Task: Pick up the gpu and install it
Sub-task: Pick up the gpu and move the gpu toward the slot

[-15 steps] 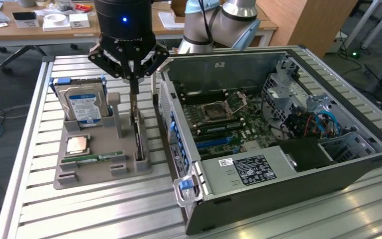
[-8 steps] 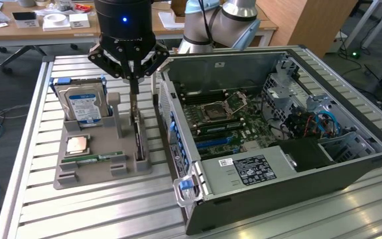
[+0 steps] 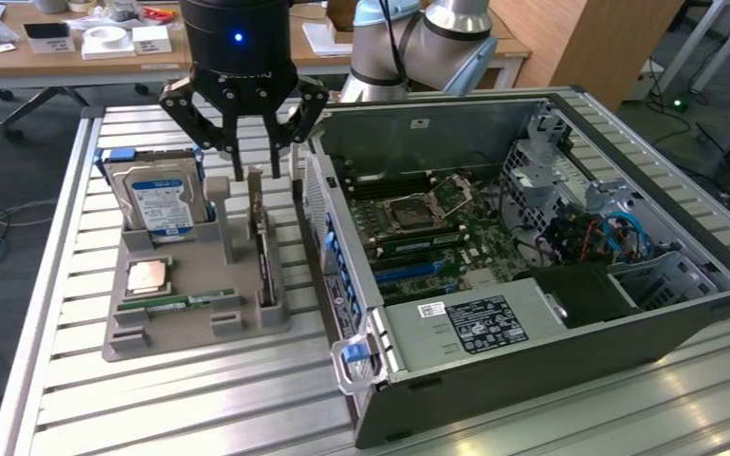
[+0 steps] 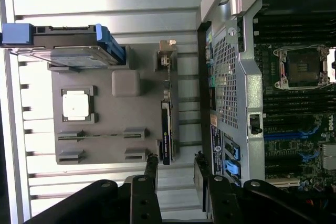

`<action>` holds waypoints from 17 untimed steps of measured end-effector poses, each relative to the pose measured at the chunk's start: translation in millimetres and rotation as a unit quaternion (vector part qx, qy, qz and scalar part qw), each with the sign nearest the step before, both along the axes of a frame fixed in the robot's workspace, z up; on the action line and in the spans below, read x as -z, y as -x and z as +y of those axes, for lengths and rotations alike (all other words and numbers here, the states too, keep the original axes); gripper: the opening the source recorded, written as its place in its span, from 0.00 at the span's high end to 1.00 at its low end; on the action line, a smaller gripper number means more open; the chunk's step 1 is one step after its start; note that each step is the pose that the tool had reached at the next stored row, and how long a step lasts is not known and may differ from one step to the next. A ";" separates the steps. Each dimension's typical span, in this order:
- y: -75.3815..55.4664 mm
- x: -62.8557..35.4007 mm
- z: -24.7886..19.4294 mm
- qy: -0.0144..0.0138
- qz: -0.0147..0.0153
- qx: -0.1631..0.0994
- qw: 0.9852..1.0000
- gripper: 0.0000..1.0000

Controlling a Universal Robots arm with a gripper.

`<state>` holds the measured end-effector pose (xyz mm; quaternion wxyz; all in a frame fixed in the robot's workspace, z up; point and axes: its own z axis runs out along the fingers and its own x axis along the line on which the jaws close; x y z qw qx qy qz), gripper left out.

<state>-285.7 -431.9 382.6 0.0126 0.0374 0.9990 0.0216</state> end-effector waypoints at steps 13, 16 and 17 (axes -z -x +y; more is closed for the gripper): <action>0.1 7.2 0.0 -0.001 0.000 0.000 1.000 0.58; 0.0 9.1 0.0 -0.001 0.000 0.000 1.000 0.58; 0.0 9.1 0.0 -0.001 0.000 0.000 1.000 0.58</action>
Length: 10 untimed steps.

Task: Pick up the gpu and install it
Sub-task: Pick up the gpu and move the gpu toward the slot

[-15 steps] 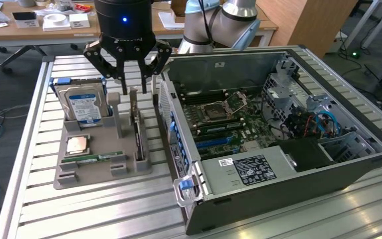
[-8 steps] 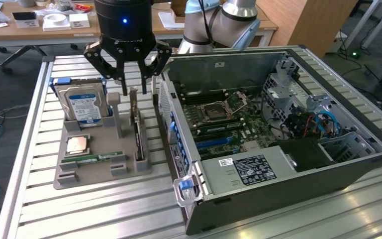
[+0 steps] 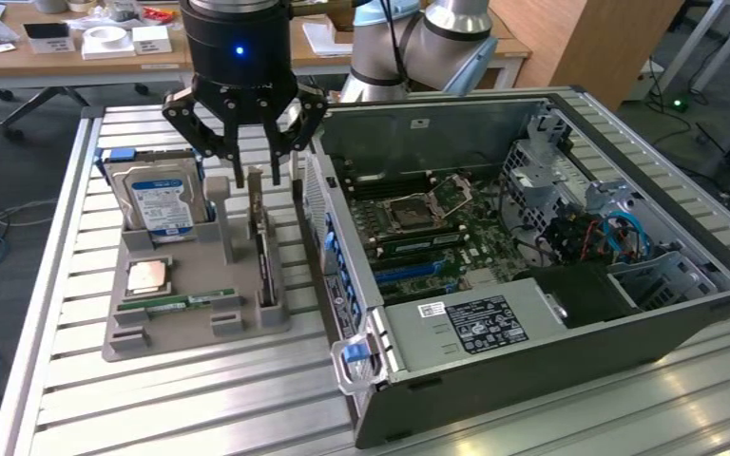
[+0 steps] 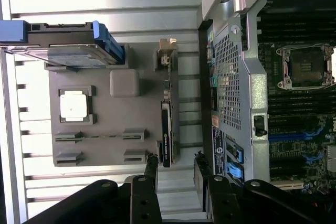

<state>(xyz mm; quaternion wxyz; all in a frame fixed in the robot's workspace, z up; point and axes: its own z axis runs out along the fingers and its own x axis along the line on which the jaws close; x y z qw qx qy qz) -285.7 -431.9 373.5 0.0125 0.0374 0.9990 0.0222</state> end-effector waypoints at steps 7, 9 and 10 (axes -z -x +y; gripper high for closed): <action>0.0 0.9 0.0 0.000 0.000 0.000 1.000 0.58; 0.0 1.8 0.0 0.000 0.000 0.000 1.000 0.58; 0.0 2.4 0.0 0.000 0.000 0.000 1.000 0.58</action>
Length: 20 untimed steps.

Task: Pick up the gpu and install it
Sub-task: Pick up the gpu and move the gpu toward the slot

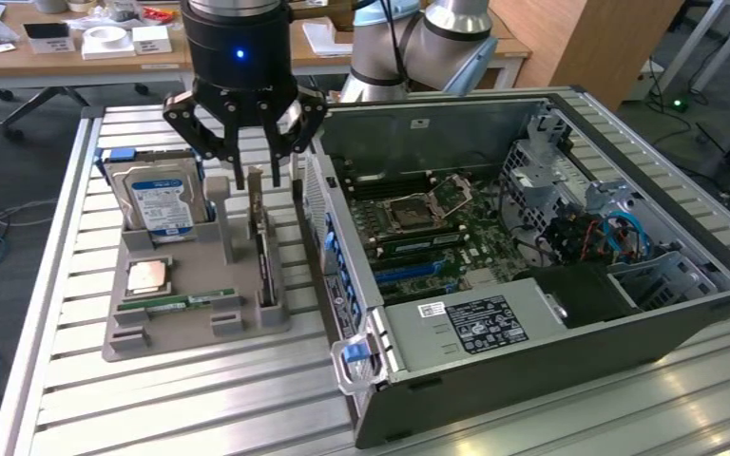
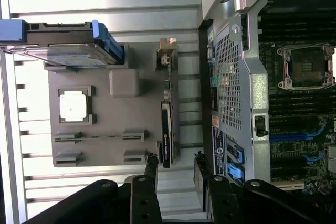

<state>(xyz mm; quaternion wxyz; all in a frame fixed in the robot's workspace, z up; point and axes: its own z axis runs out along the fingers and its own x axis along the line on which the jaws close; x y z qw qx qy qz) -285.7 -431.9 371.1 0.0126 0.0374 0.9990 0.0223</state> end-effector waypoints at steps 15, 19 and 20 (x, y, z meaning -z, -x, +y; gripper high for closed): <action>0.0 12.3 0.0 0.000 0.000 0.000 1.000 0.58; 0.0 17.2 0.0 0.000 0.000 0.000 1.000 0.58; 0.0 18.7 0.1 0.000 0.000 0.000 1.000 0.58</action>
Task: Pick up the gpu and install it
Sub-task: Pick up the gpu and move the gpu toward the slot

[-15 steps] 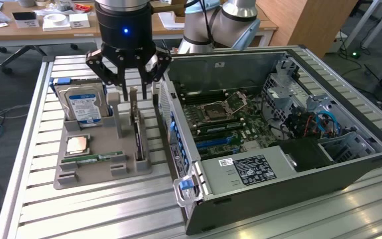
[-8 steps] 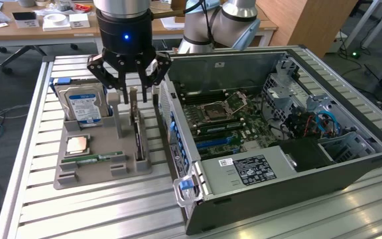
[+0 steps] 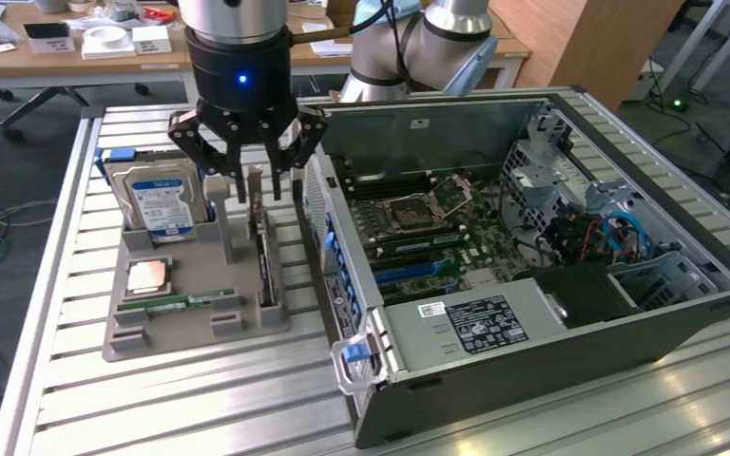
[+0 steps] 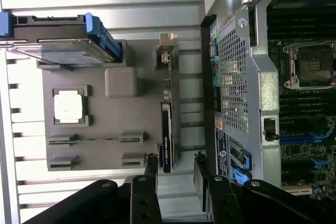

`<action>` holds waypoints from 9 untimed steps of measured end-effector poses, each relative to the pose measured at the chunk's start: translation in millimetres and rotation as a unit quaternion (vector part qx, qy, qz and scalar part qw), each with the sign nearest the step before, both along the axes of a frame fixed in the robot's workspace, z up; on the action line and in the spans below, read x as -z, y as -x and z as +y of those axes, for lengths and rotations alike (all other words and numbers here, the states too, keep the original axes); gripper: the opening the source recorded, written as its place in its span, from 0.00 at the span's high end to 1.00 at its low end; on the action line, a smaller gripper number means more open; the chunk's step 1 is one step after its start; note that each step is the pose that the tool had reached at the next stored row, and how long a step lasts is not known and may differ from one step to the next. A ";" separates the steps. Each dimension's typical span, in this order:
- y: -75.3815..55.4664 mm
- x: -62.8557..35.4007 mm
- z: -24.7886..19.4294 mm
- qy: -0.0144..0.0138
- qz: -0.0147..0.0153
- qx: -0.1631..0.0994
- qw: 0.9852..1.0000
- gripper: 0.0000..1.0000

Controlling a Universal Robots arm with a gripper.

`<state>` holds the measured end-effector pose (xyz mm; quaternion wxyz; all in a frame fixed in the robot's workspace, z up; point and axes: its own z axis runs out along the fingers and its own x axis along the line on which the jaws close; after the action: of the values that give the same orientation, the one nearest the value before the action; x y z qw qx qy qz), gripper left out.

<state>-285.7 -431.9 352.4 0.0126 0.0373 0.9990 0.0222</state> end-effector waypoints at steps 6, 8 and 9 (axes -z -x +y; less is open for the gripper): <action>0.0 8.5 0.1 0.000 0.000 0.000 1.000 0.58; 0.0 11.6 0.2 0.000 0.000 0.000 1.000 0.58; 0.1 11.6 0.2 0.000 0.000 0.000 1.000 0.58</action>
<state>-285.8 -431.7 340.8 0.0125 0.0374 0.9990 0.0224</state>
